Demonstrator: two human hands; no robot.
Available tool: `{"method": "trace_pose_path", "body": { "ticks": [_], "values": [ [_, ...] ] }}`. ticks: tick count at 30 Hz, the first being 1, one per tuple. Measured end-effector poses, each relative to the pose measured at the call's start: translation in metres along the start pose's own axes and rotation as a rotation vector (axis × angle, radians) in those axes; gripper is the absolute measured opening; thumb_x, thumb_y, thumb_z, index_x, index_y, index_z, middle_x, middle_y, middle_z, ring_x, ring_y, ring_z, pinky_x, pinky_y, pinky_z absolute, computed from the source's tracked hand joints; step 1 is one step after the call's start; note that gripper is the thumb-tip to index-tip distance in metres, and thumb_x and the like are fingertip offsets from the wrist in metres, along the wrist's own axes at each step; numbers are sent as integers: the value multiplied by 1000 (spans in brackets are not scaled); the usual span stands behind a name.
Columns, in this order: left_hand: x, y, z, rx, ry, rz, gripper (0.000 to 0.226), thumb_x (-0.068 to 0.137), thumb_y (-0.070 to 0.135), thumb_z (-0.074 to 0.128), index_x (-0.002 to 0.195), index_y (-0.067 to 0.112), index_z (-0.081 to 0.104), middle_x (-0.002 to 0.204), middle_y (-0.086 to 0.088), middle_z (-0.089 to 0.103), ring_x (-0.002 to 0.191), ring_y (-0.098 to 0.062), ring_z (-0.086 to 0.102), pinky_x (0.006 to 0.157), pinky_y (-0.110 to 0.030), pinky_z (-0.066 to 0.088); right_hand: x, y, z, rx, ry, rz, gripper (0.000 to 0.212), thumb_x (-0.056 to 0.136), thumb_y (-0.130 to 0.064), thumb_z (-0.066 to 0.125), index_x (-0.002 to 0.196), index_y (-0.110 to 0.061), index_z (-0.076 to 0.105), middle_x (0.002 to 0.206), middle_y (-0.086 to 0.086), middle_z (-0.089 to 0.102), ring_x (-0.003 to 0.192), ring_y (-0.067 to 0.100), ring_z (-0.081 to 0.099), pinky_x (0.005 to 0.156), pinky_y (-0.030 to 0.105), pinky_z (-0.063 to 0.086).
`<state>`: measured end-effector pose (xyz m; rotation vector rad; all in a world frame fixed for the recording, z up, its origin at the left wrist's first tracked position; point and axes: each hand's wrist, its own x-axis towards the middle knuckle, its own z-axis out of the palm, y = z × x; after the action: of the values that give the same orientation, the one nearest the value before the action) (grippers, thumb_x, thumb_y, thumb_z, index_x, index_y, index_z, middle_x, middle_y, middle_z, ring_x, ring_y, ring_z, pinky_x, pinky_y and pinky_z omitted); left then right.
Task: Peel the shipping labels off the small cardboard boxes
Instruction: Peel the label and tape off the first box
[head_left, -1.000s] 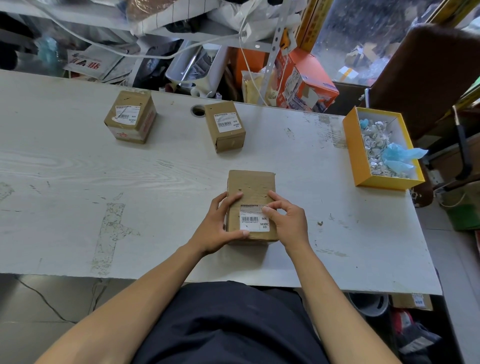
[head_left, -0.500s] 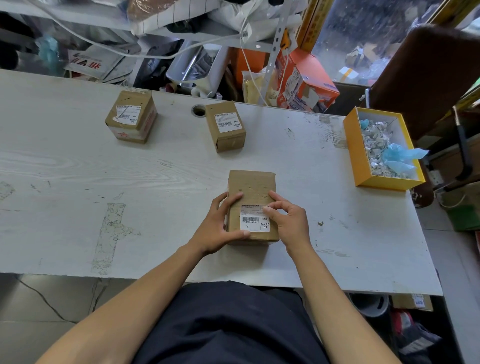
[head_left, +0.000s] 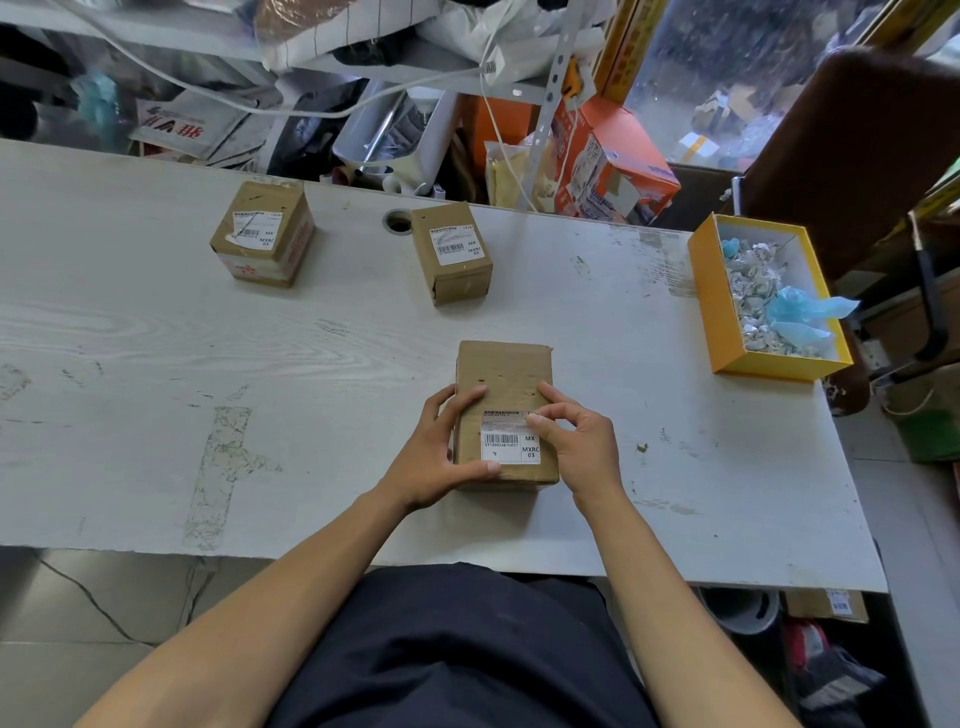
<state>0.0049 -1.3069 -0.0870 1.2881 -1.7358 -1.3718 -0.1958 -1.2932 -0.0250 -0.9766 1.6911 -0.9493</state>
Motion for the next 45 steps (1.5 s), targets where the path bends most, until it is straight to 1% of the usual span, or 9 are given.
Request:
{"method": "trace_pose_path", "body": {
  "ticks": [7, 11, 16, 19, 23, 34, 39, 42, 45],
  "values": [
    [0, 0, 0, 11, 1, -8, 91, 65, 57, 81, 142, 58, 32, 153, 9, 21, 137, -12, 39, 100, -45, 52, 0, -1, 1, 36, 1, 20, 15, 82, -10, 75, 69, -17, 72, 127, -16, 64, 113, 2, 58, 99, 42, 51],
    [-1, 2, 0, -4, 1, -6, 91, 64, 58, 80, 141, 59, 32, 154, 10, 21, 138, -13, 38, 96, -38, 55, 0, -2, 2, 85, 2, 36, 11, 83, -6, 74, 72, -10, 72, 128, -13, 63, 116, 6, 58, 99, 39, 51],
    [0, 1, 0, 4, 4, -3, 91, 64, 57, 80, 141, 59, 33, 154, 9, 21, 139, -12, 37, 99, -43, 54, -1, -2, 1, 108, 8, 37, 6, 84, -5, 72, 79, -2, 71, 131, -11, 62, 117, 7, 58, 81, 21, 53],
    [0, 2, -1, -2, 6, 8, 89, 64, 57, 80, 140, 60, 33, 153, 8, 22, 138, -10, 37, 96, -40, 55, -1, -2, 1, 123, 5, 38, 6, 84, -4, 72, 79, -1, 71, 130, -11, 63, 116, 6, 58, 81, 19, 53],
    [-1, 3, -1, 12, 6, 17, 89, 65, 58, 79, 140, 60, 32, 153, 9, 22, 139, -13, 37, 98, -41, 54, 0, -4, 1, 152, 5, 47, 5, 84, -1, 71, 82, 4, 70, 131, -6, 62, 115, 9, 58, 70, 11, 51],
    [-1, 0, 1, 25, 23, 18, 89, 66, 59, 78, 142, 57, 32, 151, 9, 24, 137, -8, 39, 102, -47, 51, 2, -2, 0, 125, 8, 48, 6, 83, -5, 73, 78, -2, 72, 130, -9, 63, 117, 7, 58, 79, 16, 50],
    [-1, 0, 1, 20, 23, 16, 89, 66, 58, 78, 142, 58, 32, 151, 9, 24, 137, -11, 39, 102, -47, 51, 1, -3, -1, 125, 5, 45, 6, 83, -5, 73, 81, 0, 72, 131, -9, 62, 116, 7, 57, 74, 12, 51],
    [-2, 1, 1, 13, 28, 15, 89, 66, 58, 78, 142, 58, 33, 151, 9, 25, 138, -7, 38, 103, -47, 50, 0, -6, 0, 153, -5, 50, 8, 83, -3, 72, 75, -6, 71, 130, -7, 63, 116, 8, 58, 70, 6, 48],
    [-2, 1, 1, 13, 32, 18, 89, 66, 58, 78, 142, 57, 33, 151, 9, 25, 138, -5, 36, 104, -46, 49, -1, -6, -1, 153, -8, 49, 10, 84, -4, 72, 74, -8, 71, 129, -8, 63, 117, 7, 58, 72, 8, 49]
  ]
}}
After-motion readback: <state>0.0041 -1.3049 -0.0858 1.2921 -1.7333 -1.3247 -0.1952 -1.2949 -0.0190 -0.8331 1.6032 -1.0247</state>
